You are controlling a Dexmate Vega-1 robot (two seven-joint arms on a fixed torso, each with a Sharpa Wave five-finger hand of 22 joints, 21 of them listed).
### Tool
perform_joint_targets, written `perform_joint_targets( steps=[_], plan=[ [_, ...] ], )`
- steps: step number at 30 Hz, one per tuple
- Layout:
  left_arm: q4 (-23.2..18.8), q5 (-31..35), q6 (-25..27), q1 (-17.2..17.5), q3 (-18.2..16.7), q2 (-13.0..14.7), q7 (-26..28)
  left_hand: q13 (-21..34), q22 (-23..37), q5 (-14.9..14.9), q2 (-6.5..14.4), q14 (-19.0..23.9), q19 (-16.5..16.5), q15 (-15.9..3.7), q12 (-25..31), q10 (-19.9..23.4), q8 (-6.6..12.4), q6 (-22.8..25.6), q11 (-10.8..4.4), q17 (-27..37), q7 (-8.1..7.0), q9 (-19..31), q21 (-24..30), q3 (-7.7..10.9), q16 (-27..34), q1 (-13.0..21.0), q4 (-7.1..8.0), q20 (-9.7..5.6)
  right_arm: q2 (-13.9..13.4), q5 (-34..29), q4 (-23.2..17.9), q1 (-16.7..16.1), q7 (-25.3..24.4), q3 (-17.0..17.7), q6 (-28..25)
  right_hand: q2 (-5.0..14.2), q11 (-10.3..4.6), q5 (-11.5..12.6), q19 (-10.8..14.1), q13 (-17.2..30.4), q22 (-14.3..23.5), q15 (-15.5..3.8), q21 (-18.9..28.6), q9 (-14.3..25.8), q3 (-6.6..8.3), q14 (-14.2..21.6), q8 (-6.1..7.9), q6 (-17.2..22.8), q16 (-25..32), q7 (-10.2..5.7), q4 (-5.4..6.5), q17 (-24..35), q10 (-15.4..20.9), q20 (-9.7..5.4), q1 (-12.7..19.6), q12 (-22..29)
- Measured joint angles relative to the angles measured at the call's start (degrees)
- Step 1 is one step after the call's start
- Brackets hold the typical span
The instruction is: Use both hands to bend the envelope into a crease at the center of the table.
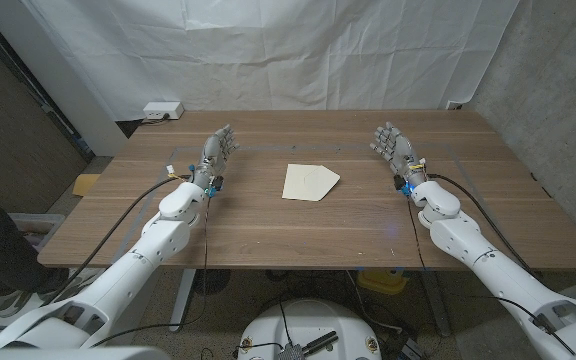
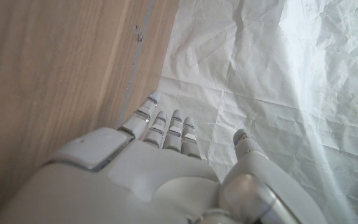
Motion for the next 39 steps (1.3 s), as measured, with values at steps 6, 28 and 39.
perform_joint_targets(
  steps=[6,28,39],
  plan=[
    [0.00,1.43,0.62,0.77,-2.52,-1.46,-1.69,0.00,0.26,0.00,0.06,-0.20,0.00,-0.19,0.00,0.00,0.00,0.00,0.00,0.00,0.00,0.00,0.04,0.07,0.00,0.06,0.07,0.00,0.58,-0.90,-0.74,-0.46,-0.40,0.03,-0.40,0.00,-0.02,0.00,-0.01,0.00,0.00,-0.17,0.00,0.00,0.00,0.17,0.00,0.00,0.00,0.00,0.00,-0.12,0.02,0.00,0.00,0.00],
    [-0.92,16.37,-0.79,1.06,-5.93,-2.17,-4.67,-0.01,0.25,0.00,0.06,1.29,0.34,-0.61,0.66,1.58,1.09,3.65,-0.04,-0.17,-1.70,-0.01,0.04,0.27,0.44,0.07,-0.18,-0.33,1.65,-4.57,-2.86,-1.00,-1.96,0.34,-1.73,-0.08,-0.02,0.00,-0.02,-0.01,-0.01,-0.16,-0.04,-0.01,0.40,0.17,0.00,-0.01,0.00,0.00,-0.41,-0.11,0.02,0.00,0.53,0.00],
    [-2.03,25.52,-2.63,0.47,-5.08,-0.88,-3.55,-0.02,0.10,0.00,0.20,2.10,1.59,-0.82,1.12,2.62,1.09,5.05,-0.13,-0.17,-2.36,-0.02,0.04,0.53,0.44,0.98,-0.73,-0.31,1.56,-5.97,-3.67,-1.26,-2.88,0.31,-1.89,0.15,0.18,0.00,-0.02,-0.01,-0.02,-0.16,-0.04,-0.02,0.81,0.17,0.21,-0.01,0.00,-0.01,-0.81,-0.11,0.22,0.00,0.76,0.00]
  ],
)
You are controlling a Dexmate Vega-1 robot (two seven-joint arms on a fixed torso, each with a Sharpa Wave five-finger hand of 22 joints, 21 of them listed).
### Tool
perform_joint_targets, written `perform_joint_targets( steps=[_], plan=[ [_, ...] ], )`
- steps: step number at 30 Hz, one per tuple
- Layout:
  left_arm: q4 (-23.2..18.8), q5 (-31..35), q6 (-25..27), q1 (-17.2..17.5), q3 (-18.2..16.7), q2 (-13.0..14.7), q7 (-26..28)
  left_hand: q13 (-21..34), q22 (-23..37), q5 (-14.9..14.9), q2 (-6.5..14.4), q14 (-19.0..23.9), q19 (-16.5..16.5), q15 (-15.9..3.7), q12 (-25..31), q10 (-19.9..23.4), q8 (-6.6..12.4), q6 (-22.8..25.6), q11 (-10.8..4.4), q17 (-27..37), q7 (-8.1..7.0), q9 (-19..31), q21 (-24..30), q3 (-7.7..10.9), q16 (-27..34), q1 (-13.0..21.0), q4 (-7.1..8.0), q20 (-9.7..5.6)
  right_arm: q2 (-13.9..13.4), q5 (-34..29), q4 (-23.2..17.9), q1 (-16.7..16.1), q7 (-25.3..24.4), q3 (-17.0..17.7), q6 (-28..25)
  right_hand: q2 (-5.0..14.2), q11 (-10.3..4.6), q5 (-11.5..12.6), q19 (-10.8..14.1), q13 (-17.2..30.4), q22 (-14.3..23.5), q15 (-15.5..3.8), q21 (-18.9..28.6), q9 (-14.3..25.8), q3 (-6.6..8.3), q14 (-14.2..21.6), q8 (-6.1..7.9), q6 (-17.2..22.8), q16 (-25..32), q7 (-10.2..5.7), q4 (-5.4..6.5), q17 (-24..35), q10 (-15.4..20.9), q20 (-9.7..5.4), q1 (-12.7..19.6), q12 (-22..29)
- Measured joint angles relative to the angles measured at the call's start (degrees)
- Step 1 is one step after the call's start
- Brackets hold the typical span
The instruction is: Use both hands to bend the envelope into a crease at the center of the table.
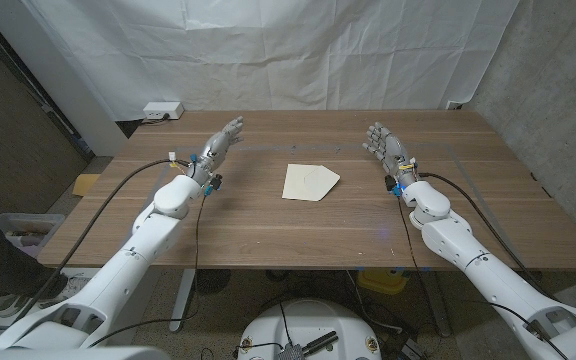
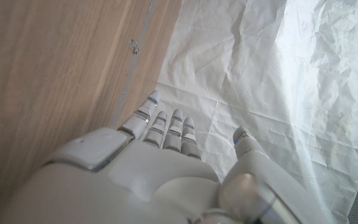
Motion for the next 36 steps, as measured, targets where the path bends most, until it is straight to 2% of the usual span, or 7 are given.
perform_joint_targets(
  steps=[6,17,36],
  plan=[
    [-1.36,4.45,-0.28,-0.50,0.86,1.36,0.22,0.00,0.00,0.00,0.08,0.20,0.30,-0.20,0.00,0.30,0.00,0.31,-0.27,0.00,-0.31,0.00,0.00,-0.09,0.00,0.07,-0.40,-0.31,0.02,-0.75,0.00,-0.07,-0.35,-0.04,0.33,0.23,0.00,0.00,0.00,0.00,0.00,0.00,0.00,0.00,0.06,0.00,0.00,0.32,0.00,-0.32,-0.06,0.00,0.00,0.00,0.22,0.00],
    [-3.09,11.13,-0.64,-1.18,2.20,3.14,0.28,0.00,0.01,0.00,0.38,0.82,0.83,-0.82,0.00,1.48,0.58,3.28,-1.00,0.00,-0.83,0.00,-0.33,0.39,0.00,0.37,-0.88,-0.84,0.05,-1.96,-0.59,-0.30,-1.47,-0.23,0.62,0.53,0.29,0.00,0.12,0.00,-0.01,0.00,0.00,0.00,0.30,0.00,0.00,0.63,0.00,0.01,-0.30,0.01,0.29,-0.12,0.52,0.00],
    [-5.69,22.89,-1.04,-2.70,5.30,5.66,0.25,-0.15,0.01,0.00,0.75,1.22,1.32,-1.22,0.00,1.93,0.40,3.58,-1.30,0.00,-1.13,-0.01,-0.55,0.55,0.00,0.74,-1.03,-1.34,-0.58,-4.24,-1.87,-0.56,-3.63,-0.83,-0.31,0.76,0.00,0.00,0.21,-0.01,-0.01,0.00,0.00,-0.01,0.28,0.00,0.23,0.93,0.20,-0.31,-0.78,0.15,0.62,-0.21,0.75,0.20]
  ],
)
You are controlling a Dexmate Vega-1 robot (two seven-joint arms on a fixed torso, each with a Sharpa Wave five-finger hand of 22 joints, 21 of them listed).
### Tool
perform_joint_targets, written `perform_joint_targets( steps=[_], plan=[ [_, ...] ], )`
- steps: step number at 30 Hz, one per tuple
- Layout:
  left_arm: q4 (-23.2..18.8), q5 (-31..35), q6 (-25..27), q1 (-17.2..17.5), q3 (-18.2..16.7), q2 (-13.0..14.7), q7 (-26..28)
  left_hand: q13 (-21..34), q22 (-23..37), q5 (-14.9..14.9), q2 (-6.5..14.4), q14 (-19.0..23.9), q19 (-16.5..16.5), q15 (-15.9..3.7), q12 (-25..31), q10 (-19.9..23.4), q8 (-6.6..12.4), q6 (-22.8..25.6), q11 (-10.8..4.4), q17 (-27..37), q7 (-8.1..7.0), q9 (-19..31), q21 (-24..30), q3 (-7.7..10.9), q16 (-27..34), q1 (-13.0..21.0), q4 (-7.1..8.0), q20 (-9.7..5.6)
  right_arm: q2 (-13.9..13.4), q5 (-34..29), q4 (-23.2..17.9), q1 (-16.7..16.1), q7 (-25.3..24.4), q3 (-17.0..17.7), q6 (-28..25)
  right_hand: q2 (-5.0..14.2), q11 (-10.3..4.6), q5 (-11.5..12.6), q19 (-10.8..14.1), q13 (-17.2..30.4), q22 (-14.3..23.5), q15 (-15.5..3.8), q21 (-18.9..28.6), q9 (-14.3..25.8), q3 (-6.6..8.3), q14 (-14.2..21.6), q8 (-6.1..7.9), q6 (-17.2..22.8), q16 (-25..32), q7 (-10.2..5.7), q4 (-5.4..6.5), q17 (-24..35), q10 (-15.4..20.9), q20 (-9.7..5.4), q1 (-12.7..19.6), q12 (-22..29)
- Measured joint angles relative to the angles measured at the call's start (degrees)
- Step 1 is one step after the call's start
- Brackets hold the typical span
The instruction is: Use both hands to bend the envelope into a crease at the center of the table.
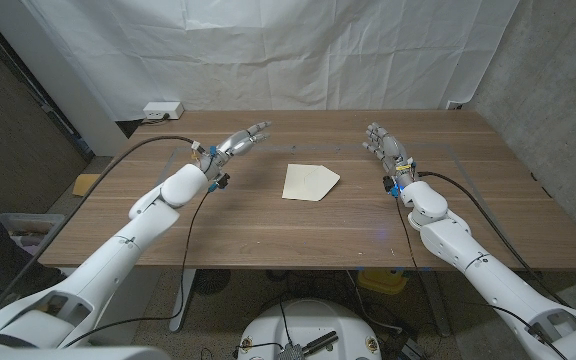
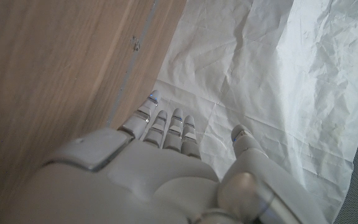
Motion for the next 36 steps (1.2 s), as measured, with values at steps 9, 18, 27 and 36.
perform_joint_targets(
  steps=[9,18,27,36],
  plan=[
    [-1.69,5.00,0.56,-0.27,1.13,0.92,-0.68,0.00,0.00,0.00,-0.01,0.00,0.00,0.00,0.00,0.14,-0.10,0.31,-0.14,0.00,-0.31,0.00,-0.22,0.15,0.00,0.00,-0.15,0.00,-0.16,-0.37,-0.11,-0.05,-0.26,-0.08,-0.05,0.18,0.22,0.00,0.00,0.00,0.00,0.00,0.00,0.00,0.00,0.00,0.00,0.31,0.00,0.31,0.00,0.00,0.21,0.00,0.17,0.00],
    [-4.32,9.19,2.29,-0.06,2.17,1.96,-1.54,0.00,0.00,0.00,-0.45,0.31,0.00,-0.30,0.00,1.02,-0.09,1.31,-0.65,0.00,-0.49,0.00,-0.22,0.15,0.00,0.44,-0.15,0.00,-0.20,-0.46,0.21,-0.27,-0.29,-0.10,0.41,0.23,0.22,0.00,-0.01,0.00,0.00,0.00,0.00,0.00,-0.28,0.00,0.00,0.30,-0.01,0.31,-0.27,-0.01,0.21,0.00,0.22,0.00],
    [-6.99,13.44,5.10,0.76,2.64,2.79,-2.11,0.01,0.15,0.00,-0.15,0.62,0.31,-0.62,0.00,1.84,-0.09,2.80,-1.03,0.00,-0.49,-0.01,-0.62,-0.09,0.00,0.13,-0.39,-0.31,-0.42,-0.39,0.19,-0.86,-0.32,-0.03,0.77,0.23,0.22,0.00,-0.01,0.00,-0.01,0.00,0.00,0.00,-0.32,0.00,0.00,0.30,-0.01,0.31,-0.31,-0.01,0.21,0.01,0.22,-0.01],
    [-8.89,16.85,7.92,1.09,3.27,3.46,-3.64,0.01,0.15,0.00,-0.32,0.73,0.28,-0.52,0.00,1.83,-0.09,2.98,-1.03,0.16,-0.31,0.00,-1.06,-0.42,0.00,-0.06,-0.06,-0.28,-0.54,-0.33,-0.21,-1.36,-0.41,0.04,0.92,0.23,0.21,0.00,-0.01,0.00,0.00,0.00,0.00,0.00,-0.07,0.00,0.00,0.30,-0.01,0.31,-0.55,-0.02,0.20,0.01,0.22,-0.01]
  ],
)
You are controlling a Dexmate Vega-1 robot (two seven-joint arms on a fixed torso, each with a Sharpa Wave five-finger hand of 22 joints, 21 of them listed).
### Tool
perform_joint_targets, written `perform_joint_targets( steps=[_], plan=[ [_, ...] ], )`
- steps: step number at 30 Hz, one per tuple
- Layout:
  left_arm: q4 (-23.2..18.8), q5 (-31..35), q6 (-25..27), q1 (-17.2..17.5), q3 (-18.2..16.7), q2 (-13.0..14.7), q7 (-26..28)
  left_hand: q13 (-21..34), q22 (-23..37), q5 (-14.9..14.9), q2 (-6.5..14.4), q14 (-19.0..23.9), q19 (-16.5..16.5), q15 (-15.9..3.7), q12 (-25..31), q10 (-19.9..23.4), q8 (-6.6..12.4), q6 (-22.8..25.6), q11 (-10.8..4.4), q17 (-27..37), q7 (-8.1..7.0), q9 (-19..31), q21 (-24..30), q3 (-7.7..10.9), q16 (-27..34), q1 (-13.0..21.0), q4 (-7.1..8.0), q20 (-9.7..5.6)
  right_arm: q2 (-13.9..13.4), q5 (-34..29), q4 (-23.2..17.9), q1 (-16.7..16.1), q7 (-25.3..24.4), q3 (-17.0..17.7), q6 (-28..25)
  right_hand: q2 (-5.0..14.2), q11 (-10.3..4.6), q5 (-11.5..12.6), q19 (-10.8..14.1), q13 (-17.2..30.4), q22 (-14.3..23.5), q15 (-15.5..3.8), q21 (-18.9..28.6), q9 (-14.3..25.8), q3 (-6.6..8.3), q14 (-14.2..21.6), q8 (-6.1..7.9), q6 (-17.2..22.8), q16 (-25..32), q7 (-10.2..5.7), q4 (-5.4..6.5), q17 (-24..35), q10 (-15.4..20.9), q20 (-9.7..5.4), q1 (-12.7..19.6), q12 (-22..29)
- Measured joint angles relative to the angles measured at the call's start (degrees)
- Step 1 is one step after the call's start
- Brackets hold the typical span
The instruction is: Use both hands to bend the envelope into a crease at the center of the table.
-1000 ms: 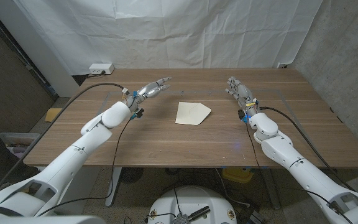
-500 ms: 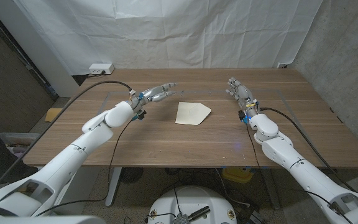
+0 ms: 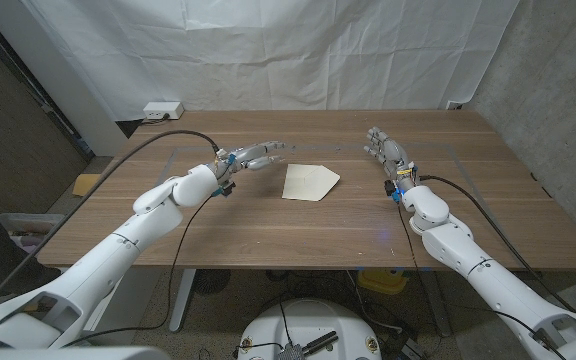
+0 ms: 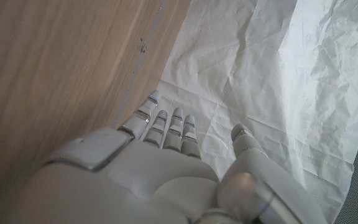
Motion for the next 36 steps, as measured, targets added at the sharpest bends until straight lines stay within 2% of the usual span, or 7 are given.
perform_joint_targets(
  steps=[9,15,19,30,36],
  plan=[
    [-0.77,2.88,2.38,-1.08,1.51,0.22,-2.86,0.00,0.00,0.00,-0.58,-1.48,-1.45,0.21,-0.65,-0.34,-0.69,0.00,-0.33,0.19,0.00,0.00,-1.05,-0.79,-0.30,-1.62,0.79,0.99,0.01,0.12,-0.07,-0.26,-0.14,0.02,0.07,0.00,0.00,0.00,0.00,0.00,0.00,0.00,0.00,0.00,0.00,0.00,0.00,0.00,0.00,0.00,0.00,0.00,0.00,0.00,0.00,0.00],
    [-0.57,4.73,3.23,-2.55,2.80,0.06,-4.72,0.00,-0.01,0.00,-1.06,-2.55,-2.07,-0.15,-1.14,-1.58,-1.23,-1.38,-0.31,0.26,-0.29,0.00,-1.57,-1.87,-0.29,-3.31,2.22,1.00,0.19,0.13,0.09,-0.29,-0.29,0.02,0.11,0.00,0.00,0.00,0.00,0.00,0.00,0.00,0.00,0.00,0.00,0.00,0.00,0.00,0.00,0.00,0.00,0.00,0.00,0.00,0.00,0.00],
    [-0.14,5.69,3.54,-3.45,3.60,-0.09,-5.80,0.00,-0.01,0.00,-1.51,-2.73,-2.38,0.02,-1.14,-1.58,-1.22,-1.38,-0.31,0.26,-0.29,0.00,-1.71,-1.96,-0.29,-3.76,2.79,1.31,0.29,0.13,0.26,-0.30,-0.47,0.02,0.15,0.00,0.00,0.00,0.00,0.00,0.00,-0.12,0.00,0.00,0.00,0.13,0.00,-0.01,0.00,0.00,0.01,-0.01,0.00,0.00,0.00,0.00],
    [1.08,8.21,4.12,-5.58,5.52,-0.48,-8.64,0.00,-0.01,0.24,-1.82,-2.67,-2.68,0.06,-0.88,-1.02,-0.97,0.11,-1.03,0.26,-0.72,-0.11,-2.16,-2.68,-0.29,-4.67,3.50,1.01,0.61,-0.02,0.95,-0.24,-0.79,-0.02,0.28,0.00,0.00,0.00,0.00,0.00,-0.01,-0.14,0.00,0.00,0.00,0.15,0.00,-0.01,0.00,0.00,0.01,-0.01,0.00,0.00,0.00,0.00],
    [1.68,9.15,4.32,-6.36,6.21,-0.67,-9.74,0.01,-0.01,0.24,-1.96,-2.05,-2.68,0.01,-0.49,0.05,-0.96,1.22,-1.26,0.10,-0.41,-0.14,-2.16,-2.91,0.00,-4.81,3.73,1.01,0.71,-0.14,1.25,-0.02,-0.87,-0.08,0.31,0.00,0.02,0.00,0.00,0.00,0.00,-0.14,0.00,0.00,0.00,0.14,0.00,-0.01,0.00,0.00,0.01,-0.01,0.02,0.00,0.00,0.00]
  ],
)
